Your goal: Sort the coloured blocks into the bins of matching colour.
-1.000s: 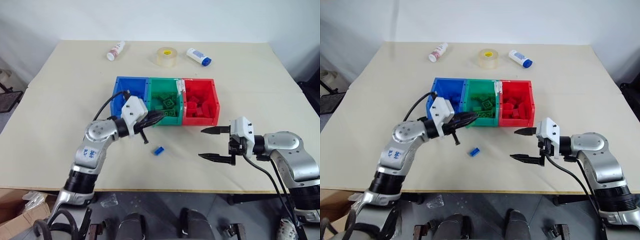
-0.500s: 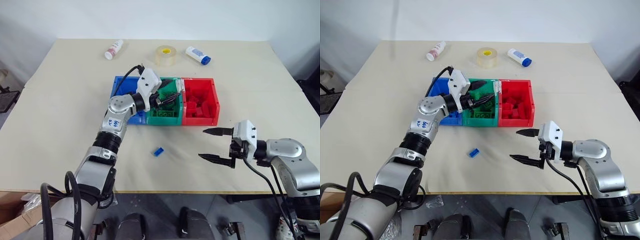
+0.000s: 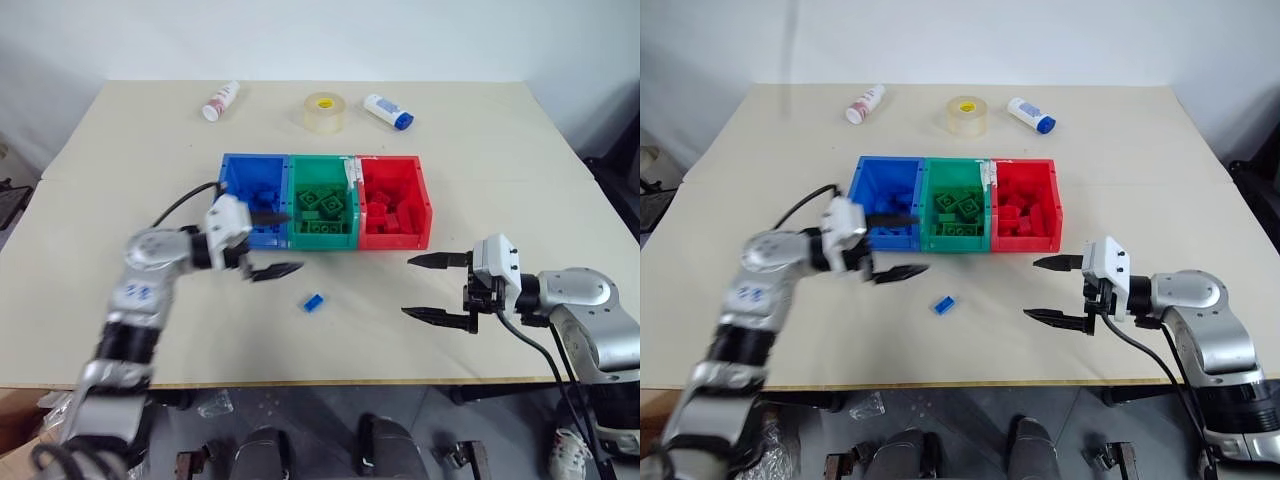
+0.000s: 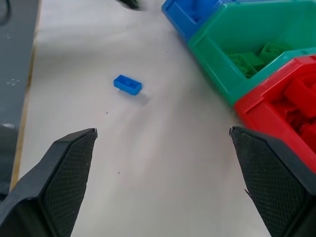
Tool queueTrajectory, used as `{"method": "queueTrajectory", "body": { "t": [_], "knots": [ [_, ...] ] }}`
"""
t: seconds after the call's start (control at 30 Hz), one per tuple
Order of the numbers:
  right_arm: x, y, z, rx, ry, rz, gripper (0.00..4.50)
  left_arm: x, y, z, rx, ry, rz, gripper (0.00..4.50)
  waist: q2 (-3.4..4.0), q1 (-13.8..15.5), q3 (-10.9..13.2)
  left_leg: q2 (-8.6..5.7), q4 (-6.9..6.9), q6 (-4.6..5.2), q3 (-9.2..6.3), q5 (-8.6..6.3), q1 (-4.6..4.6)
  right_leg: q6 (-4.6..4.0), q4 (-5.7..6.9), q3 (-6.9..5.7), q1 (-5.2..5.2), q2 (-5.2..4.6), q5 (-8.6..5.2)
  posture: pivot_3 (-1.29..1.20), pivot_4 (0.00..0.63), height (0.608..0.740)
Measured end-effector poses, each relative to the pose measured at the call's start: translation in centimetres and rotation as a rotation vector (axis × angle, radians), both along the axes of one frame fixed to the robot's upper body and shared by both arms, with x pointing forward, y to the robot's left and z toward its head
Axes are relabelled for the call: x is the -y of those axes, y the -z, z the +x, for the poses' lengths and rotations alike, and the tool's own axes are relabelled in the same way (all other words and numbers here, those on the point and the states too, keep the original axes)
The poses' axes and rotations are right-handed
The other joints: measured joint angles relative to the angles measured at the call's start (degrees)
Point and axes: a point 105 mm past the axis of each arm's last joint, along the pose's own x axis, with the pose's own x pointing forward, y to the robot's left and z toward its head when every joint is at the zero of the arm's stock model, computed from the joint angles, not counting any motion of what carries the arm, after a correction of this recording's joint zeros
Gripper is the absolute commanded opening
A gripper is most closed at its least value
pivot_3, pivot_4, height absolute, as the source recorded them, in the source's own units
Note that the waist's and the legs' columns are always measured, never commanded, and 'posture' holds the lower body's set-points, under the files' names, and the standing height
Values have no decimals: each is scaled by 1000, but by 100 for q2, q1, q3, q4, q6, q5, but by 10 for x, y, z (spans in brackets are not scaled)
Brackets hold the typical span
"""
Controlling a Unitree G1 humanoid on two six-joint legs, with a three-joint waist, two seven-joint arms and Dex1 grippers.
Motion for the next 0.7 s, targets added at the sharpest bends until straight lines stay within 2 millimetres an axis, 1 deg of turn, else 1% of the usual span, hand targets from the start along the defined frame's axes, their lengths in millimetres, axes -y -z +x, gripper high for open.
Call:
{"method": "queueTrajectory", "body": {
  "t": [0.13, 0.17, 0.23, 0.33, 0.43, 0.53, 0.57, 0.63, 0.7],
  "knots": [
    [2, -1, 4, -15, -18, -4, 4500, -45, 17, -29, -111, -61, 54, 4447, 1, -3, 0, 3, 0, 0, 0, 0, 2, -5, 7, 1, -2, 0, -2, 0, 150, 740],
    [2, -1, 5, -16, -22, -4, 4500, -53, 20, -35, -134, -74, 60, 4447, 1, 3, 1, 4, 0, -1, -1, 0, 2, -6, 7, 0, -3, 0, -3, 0, 150, 740],
    [2, -2, 6, -19, -29, -5, 4500, -63, 26, -45, -168, -90, 62, 4447, 1, 16, 1, 3, 0, 0, -2, 0, 1, -6, 7, -1, -3, -1, -3, 0, 150, 740],
    [-1, -3, 8, -21, -50, -11, 4500, -68, 26, -55, -182, -87, 53, 4447, 1, 16, 1, 3, 0, -1, 0, 0, 0, -6, 7, 0, -4, -2, -3, 0, 150, 740],
    [0, -2, 9, -24, -55, -15, 4500, -65, 21, -56, -159, -78, 54, 4447, 1, 13, 1, 3, 0, -1, 2, 0, 0, -7, 9, 0, -4, -1, -3, 0, 150, 740],
    [1, -1, 10, -28, -56, -21, 4500, -58, 12, -48, -107, -73, 33, 4447, 1, 9, 1, 3, 0, -1, 3, 0, 0, -7, 10, 0, -5, -1, -3, 0, 150, 740],
    [1, -1, 9, -29, -57, -23, 4500, -52, 9, -44, -76, -66, 19, 4447, 2, 15, 0, 2, 0, -1, 3, 0, 1, -7, 10, 0, -4, -1, -3, 0, 150, 740],
    [1, 0, 9, -29, -64, -26, 4500, -32, 4, -35, -12, -19, -10, 4447, 2, 39, 0, -2, 1, -1, 4, 1, 1, -6, 9, 0, -2, -2, -3, 0, 150, 740],
    [1, 0, 8, -29, -64, -26, 4500, -10, 7, -31, 23, 44, -35, 4447, 2, 23, 0, -2, 0, -1, 6, 0, 1, -6, 9, 0, -3, -1, -3, 0, 150, 740]
  ]
}}
